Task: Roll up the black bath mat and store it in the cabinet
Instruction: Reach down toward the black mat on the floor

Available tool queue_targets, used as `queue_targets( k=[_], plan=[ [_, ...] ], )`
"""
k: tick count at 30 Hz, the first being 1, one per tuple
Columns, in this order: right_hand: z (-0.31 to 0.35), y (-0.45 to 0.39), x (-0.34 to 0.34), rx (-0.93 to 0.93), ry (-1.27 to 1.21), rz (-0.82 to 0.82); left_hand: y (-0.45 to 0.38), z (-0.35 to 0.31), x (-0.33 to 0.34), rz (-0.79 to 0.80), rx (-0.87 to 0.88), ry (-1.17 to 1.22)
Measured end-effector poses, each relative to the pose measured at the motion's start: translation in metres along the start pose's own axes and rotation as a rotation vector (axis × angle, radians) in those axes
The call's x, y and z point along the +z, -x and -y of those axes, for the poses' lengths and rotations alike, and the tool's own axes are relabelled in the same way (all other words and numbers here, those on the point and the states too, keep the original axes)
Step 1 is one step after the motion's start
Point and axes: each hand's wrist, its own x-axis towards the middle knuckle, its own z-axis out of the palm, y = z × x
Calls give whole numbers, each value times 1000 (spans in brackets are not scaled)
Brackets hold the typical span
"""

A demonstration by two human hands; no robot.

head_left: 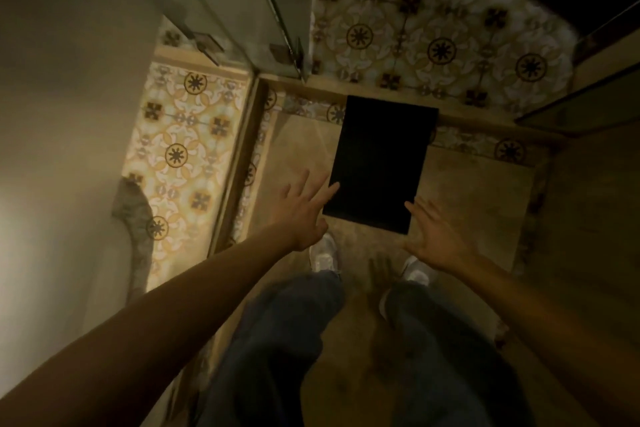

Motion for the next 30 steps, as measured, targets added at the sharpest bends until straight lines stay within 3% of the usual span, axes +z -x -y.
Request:
queue_targets(
  k=[10, 17, 20, 24, 30],
  plan=[
    [-100, -182, 116, -223, 332, 8, -173, 21, 157, 86, 144, -138],
    [-144, -237, 198, -409, 491, -44, -240, 46, 251, 11, 500, -297],
    [-155, -247, 227, -462, 467, -53, -258, 59, 281, -25, 597, -319],
    [-167, -253, 243, -549, 344, -149, -273, 70, 309, -60, 575, -343],
    [-180, -251, 260, -658, 277, -371, -268, 72, 322, -287, 659, -301]
  ],
)
